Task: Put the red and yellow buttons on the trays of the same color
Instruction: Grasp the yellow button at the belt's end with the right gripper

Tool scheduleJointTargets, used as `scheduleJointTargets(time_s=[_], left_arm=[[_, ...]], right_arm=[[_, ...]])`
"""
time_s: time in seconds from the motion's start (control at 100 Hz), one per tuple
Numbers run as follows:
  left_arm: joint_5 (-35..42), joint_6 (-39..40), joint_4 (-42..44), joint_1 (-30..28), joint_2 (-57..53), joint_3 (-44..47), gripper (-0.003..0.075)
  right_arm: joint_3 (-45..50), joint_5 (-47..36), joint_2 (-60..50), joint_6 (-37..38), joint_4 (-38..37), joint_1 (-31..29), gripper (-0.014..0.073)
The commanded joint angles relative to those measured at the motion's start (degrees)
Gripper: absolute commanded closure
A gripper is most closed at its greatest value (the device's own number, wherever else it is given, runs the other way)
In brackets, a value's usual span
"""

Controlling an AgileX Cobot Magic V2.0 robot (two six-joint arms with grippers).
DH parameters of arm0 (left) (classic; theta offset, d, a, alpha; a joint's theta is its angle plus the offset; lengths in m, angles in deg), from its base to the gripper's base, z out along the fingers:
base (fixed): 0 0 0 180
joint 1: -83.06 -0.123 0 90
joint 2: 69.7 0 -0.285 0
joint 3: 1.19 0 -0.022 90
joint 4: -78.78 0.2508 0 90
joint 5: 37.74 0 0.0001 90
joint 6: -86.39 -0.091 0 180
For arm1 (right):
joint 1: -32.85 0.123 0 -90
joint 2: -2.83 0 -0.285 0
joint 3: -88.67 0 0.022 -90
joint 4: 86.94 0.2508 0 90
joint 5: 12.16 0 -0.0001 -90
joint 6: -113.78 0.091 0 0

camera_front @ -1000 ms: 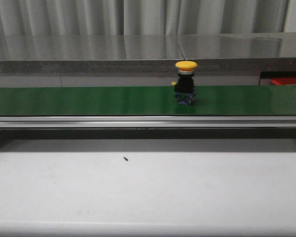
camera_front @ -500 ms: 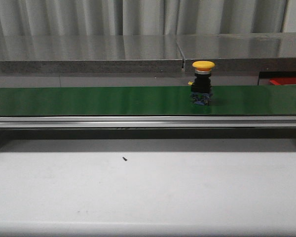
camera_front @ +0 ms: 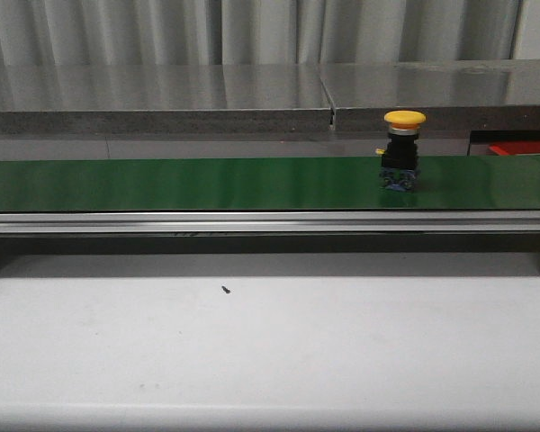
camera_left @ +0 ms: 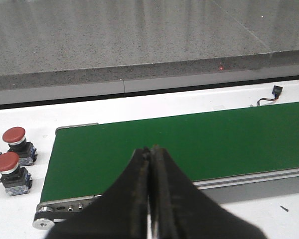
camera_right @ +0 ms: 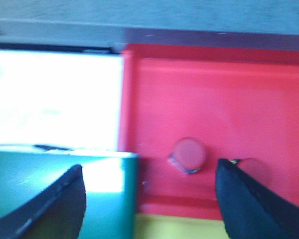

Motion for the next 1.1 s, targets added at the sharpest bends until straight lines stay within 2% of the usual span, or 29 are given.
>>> scheduleJointTargets(time_s=[0.0,0.29,0.53,0.74,0.95,1.09], left_arm=[[3.8,-0.1,-1.2,0.5,0.0,-1.5,0.0739],[3.8,-0.1,-1.2,0.5,0.0,-1.5,0.0739],[3.8,-0.1,-1.2,0.5,0.0,-1.5,0.0739],[3.8,-0.1,-1.2,0.5,0.0,-1.5,0.0739],[3.8,-0.1,-1.2,0.5,0.0,-1.5,0.0739],[3.8,-0.1,-1.2,0.5,0.0,-1.5,0.0739]], right_arm=[[3.5,-2.3,-7.4,-1.4,1.5,2.0,0.0051],[23.8,-10.6,-19.5,-1.9,1.5,9.2,0.0051],[34.2,-9.3,-21.9,-2.3,1.6,11.4,0.0051],[38.6,-13.0,-21.9,-4.5,1.6,14.6,0.0051],[38.6,-18.5,-20.2,-5.3,1.6,17.0,0.0049],[38.5,-19.7,-18.2,-5.3,1.6,17.4,0.0004]])
